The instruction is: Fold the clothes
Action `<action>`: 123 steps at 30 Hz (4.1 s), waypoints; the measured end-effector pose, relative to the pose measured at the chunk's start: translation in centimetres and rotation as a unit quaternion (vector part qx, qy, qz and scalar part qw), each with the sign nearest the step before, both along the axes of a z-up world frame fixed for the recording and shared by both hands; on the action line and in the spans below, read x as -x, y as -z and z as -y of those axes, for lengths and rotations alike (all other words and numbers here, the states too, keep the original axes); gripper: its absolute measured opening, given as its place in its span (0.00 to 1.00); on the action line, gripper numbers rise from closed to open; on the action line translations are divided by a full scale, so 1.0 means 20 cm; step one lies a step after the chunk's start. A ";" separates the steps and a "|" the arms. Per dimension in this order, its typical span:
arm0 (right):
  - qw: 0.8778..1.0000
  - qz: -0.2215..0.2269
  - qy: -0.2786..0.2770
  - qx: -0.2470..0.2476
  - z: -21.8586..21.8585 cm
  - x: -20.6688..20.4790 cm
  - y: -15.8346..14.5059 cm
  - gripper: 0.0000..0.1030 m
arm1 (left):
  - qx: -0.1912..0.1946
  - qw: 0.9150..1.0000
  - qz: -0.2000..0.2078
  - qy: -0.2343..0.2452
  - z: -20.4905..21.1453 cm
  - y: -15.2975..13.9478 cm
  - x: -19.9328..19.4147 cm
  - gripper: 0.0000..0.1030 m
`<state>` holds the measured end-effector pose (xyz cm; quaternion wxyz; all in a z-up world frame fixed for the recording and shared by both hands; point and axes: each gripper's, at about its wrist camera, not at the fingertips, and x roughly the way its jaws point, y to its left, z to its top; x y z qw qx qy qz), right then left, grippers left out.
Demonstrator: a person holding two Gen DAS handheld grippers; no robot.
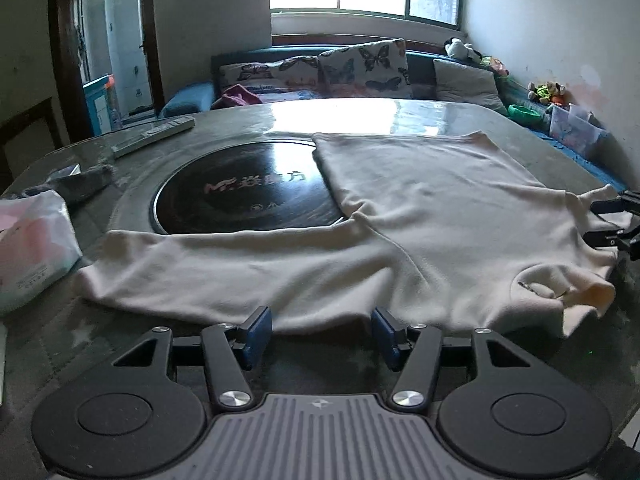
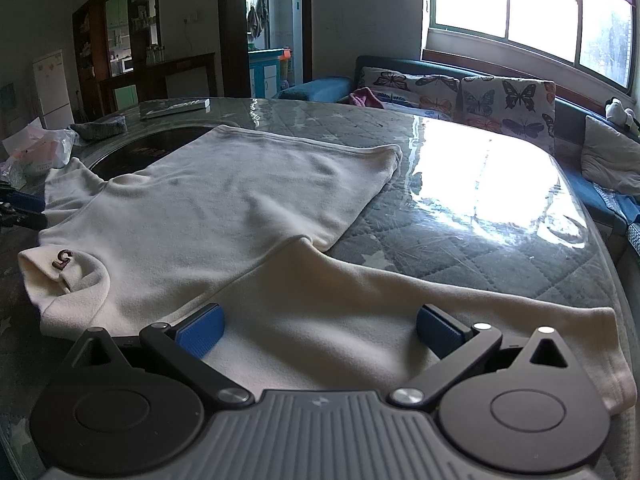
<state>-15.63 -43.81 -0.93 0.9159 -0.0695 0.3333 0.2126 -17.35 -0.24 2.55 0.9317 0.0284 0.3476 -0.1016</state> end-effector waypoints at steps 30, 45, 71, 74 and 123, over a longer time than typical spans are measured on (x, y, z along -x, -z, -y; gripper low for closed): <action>1.000 0.000 0.001 -0.001 0.00 0.00 0.00 1.00 | 0.062 0.989 0.037 -0.126 -0.41 0.03 -0.24 0.67; 1.000 -0.001 0.001 0.000 -0.01 0.00 0.00 1.00 | -0.014 0.986 0.048 -0.159 -0.42 0.01 -0.28 0.66; 0.991 -0.021 0.135 0.009 0.16 0.09 -0.03 1.00 | -0.012 0.987 0.028 0.160 0.46 0.10 -0.07 0.66; 0.989 -0.017 0.147 0.008 0.17 0.10 -0.05 1.00 | -0.010 0.986 0.029 0.165 0.46 0.06 -0.06 0.66; 0.988 0.034 0.151 0.022 -0.07 0.27 -0.17 0.99 | 0.036 0.976 0.043 0.211 0.68 -0.04 -0.08 0.70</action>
